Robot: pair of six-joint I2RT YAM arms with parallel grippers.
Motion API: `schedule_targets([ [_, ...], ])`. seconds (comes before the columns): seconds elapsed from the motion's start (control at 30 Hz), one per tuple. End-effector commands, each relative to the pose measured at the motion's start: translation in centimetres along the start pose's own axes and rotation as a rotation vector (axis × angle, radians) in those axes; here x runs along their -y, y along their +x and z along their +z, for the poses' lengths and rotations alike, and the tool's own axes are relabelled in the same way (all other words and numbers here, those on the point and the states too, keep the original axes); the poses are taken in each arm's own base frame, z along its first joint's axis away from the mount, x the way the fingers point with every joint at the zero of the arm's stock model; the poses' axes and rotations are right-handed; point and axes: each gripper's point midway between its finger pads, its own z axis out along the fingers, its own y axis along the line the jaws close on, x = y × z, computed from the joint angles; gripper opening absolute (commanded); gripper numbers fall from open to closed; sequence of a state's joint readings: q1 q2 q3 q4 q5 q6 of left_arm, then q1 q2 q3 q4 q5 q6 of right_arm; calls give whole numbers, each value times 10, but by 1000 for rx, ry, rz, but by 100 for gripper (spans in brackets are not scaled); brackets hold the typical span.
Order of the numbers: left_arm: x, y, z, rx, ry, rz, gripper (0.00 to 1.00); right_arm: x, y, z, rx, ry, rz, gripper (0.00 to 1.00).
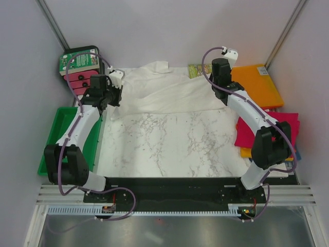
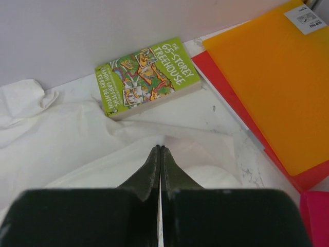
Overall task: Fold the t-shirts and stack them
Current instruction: Flatten out the tshirt
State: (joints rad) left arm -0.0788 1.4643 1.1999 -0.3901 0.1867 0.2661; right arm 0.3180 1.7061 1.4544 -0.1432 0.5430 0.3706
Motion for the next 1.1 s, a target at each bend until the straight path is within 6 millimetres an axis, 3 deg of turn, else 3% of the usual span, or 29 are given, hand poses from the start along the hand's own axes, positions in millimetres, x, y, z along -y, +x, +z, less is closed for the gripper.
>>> schedule_targets([
  [0.0,8,0,-8,32,22,-34,2,5,43,-9,-103,8,-57,0],
  [0.03,11,8,-12,13,29,-27,2,9,53,-16,-123,-2,-34,0],
  [0.07,16,23,-12,-17,46,-26,2,23,94,-22,-198,7,-62,0],
  [0.13,27,37,-25,-41,85,0,2,29,113,-41,-226,-8,-24,0],
  [0.17,33,50,-29,-70,107,6,2,37,144,-54,-278,-5,-45,0],
  [0.2,37,56,-34,-82,127,19,2,38,144,-66,-272,-22,-21,0],
  [0.23,45,58,-41,-79,172,54,2,47,166,-77,-312,-11,-13,0],
  [0.27,54,68,-54,-116,208,61,2,41,173,-89,-322,-38,-8,0],
  [0.4,68,83,-79,-164,287,123,2,39,185,-122,-356,-70,22,0],
  [0.57,84,102,-94,-224,380,138,2,44,202,-135,-409,-41,-5,0],
  [0.7,101,122,-116,-306,487,148,2,57,214,-149,-437,-26,5,0],
  [0.87,111,140,-130,-348,544,164,2,78,223,-160,-448,17,4,0],
  [0.97,108,150,-131,-382,533,187,2,88,214,-164,-427,59,8,0],
  [1.07,96,157,-127,-395,465,219,2,99,188,-169,-344,95,48,0],
])
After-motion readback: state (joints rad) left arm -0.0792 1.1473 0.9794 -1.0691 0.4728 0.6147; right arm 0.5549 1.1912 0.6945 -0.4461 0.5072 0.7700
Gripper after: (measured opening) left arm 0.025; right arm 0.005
